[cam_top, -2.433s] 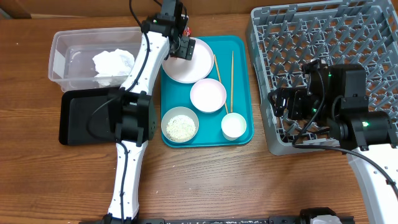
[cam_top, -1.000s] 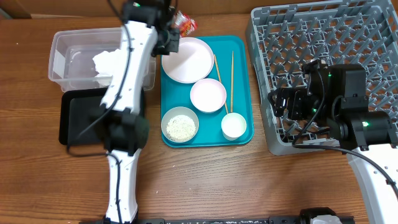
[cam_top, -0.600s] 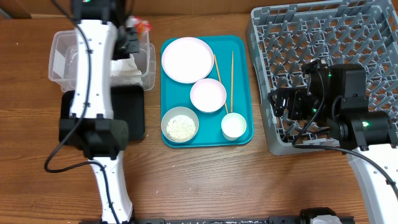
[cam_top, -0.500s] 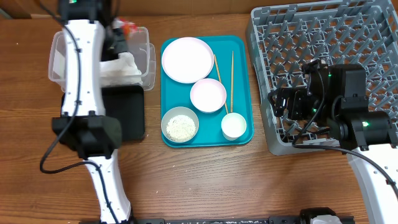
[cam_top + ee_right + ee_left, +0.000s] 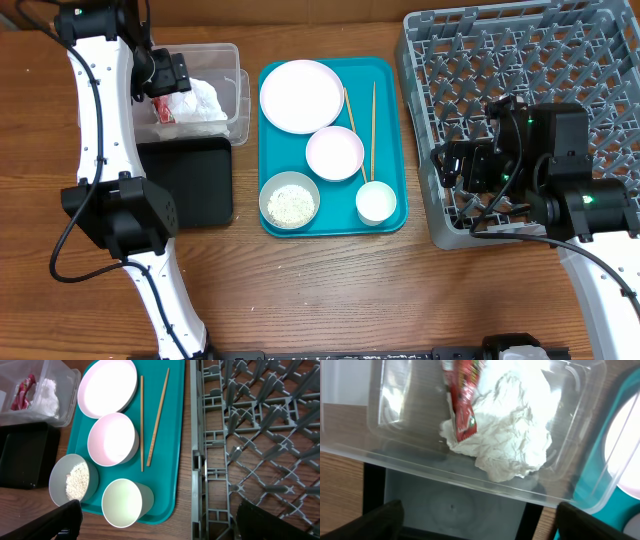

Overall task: Sort waste into correct bins and load items into the dishwasher
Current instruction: 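Drop the red wrapper into the clear plastic bin with the left gripper, then move the left gripper over the teal tray toward the rice bowl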

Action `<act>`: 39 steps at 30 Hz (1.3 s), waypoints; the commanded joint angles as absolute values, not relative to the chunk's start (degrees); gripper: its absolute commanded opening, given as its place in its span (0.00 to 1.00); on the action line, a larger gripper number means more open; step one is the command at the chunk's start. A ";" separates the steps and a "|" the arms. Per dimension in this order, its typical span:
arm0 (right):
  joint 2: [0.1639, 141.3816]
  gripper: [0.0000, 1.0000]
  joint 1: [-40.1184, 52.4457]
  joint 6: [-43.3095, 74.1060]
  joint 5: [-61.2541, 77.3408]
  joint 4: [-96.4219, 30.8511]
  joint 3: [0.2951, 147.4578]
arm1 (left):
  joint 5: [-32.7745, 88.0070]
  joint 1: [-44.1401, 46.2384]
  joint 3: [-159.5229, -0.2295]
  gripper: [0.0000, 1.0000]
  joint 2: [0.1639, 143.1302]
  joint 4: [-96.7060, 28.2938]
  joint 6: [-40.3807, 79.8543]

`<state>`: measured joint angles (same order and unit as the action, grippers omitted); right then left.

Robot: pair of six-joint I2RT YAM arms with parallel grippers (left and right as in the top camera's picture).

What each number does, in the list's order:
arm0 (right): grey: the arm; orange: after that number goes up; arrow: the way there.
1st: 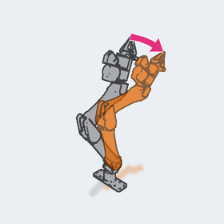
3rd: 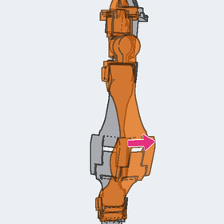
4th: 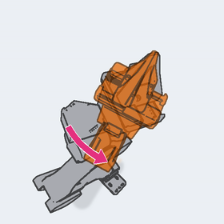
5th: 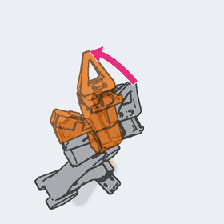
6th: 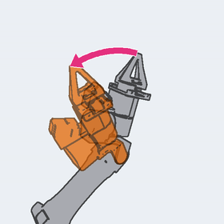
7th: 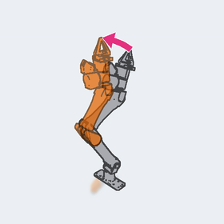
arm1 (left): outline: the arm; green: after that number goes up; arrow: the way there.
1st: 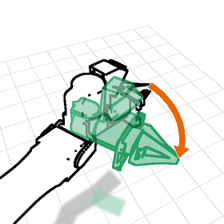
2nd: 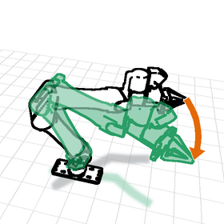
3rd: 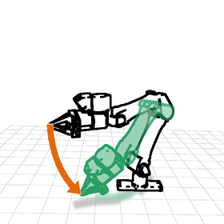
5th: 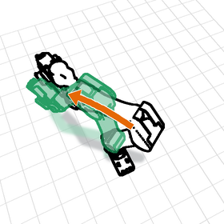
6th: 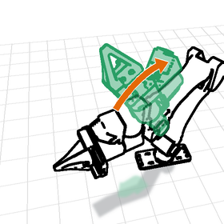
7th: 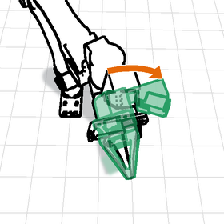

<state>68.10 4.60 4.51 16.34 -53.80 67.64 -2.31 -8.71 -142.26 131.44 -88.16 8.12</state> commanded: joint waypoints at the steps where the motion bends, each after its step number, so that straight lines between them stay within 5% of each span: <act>1: 68.07 1.00 4.78 4.75 17.52 -53.67 68.97 | 2.81 -8.47 -145.18 0.99 131.44 -88.84 5.06; 17: 68.07 1.00 4.78 4.73 21.30 -52.82 68.97 | 9.67 0.08 -148.62 0.83 117.89 -96.82 1.76; 21: 68.07 1.00 4.78 4.73 21.30 -52.47 68.97 | 15.42 4.21 -145.93 0.85 117.51 -96.82 1.93; 24: 68.07 1.00 4.78 4.73 21.32 -52.88 68.97 | 15.59 8.56 -142.50 1.00 117.51 -96.82 1.93; 39: 68.07 1.00 4.78 4.75 21.30 -53.23 68.97 | 7.03 21.67 -121.91 1.00 117.86 -86.70 15.00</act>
